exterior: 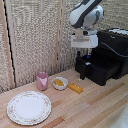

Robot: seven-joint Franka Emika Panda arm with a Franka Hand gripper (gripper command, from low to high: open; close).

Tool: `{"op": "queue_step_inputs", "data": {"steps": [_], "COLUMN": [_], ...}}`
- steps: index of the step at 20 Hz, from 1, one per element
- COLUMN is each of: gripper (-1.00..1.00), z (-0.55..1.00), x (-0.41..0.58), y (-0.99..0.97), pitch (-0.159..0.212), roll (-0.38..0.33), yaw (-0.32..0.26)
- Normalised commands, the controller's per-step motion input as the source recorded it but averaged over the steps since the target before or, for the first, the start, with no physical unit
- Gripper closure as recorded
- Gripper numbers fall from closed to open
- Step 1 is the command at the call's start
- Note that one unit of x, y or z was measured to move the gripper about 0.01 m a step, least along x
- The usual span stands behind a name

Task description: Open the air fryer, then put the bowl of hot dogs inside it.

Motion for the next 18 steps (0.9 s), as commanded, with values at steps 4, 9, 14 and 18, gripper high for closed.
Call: {"op": "queue_step_inputs", "data": {"steps": [4, 9, 14, 18], "gripper": [-1.0, -1.0, -1.0, -1.0], "z": [0.14, -0.05, -0.24, -0.33], "x": [-0.004, -0.07, -0.084, -0.036], "y": [0.33, 0.31, 0.27, 0.24], "pitch": [0.029, 0.006, -0.031, -0.071], "roll": [0.222, 0.16, 0.113, 0.057], "yaw": [0.148, 0.176, 0.195, 0.185]}}
